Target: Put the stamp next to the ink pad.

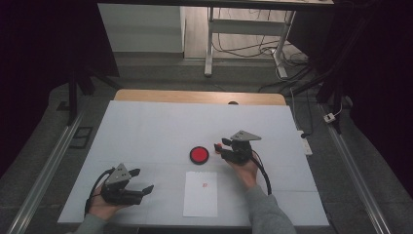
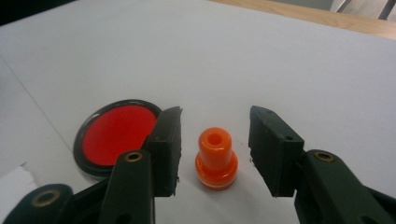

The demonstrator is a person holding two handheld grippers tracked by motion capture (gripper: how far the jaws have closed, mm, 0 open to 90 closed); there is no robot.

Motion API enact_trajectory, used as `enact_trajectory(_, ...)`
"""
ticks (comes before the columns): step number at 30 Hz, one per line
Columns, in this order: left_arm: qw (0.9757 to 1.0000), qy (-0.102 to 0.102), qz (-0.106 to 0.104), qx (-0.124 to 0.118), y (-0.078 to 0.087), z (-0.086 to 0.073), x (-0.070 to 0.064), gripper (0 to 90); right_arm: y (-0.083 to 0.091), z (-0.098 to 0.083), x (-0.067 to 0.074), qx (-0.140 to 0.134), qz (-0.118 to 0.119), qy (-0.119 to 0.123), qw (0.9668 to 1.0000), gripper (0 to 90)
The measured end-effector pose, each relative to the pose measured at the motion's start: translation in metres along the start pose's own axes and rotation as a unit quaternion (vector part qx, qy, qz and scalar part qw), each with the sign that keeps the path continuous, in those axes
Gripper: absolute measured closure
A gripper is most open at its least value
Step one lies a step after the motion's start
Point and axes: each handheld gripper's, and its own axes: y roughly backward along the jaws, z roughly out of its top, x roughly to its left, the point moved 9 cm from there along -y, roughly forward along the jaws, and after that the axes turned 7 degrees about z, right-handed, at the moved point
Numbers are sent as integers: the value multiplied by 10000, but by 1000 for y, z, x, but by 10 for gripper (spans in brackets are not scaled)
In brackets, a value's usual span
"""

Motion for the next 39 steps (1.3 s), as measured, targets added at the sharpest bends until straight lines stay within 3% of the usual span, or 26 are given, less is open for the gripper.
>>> enact_trajectory(9, 9999, 94, 42, -6, 2, -2, 2, 205, 29, 4, 10, -96, 194, 40, 9998, 511)
enact_trajectory(15, 10000, 83, 46, -28, 4, -1, 0, 205, 55, -1, 14, -112, 189, 122, 9997, 504)
enact_trajectory(22, 9999, 110, 64, -50, 6, -1, 1, 205, 91, -16, 15, -138, 113, 42, 9998, 489)
enact_trajectory(31, 9999, 82, 68, -8, 5, -3, -1, 205, 124, -30, 10, -189, 16, -14, 9998, 484)
enact_trajectory(39, 9999, 88, 82, -2, 4, -4, 0, 205, 158, -46, 9, -174, -95, 53, 9998, 471)
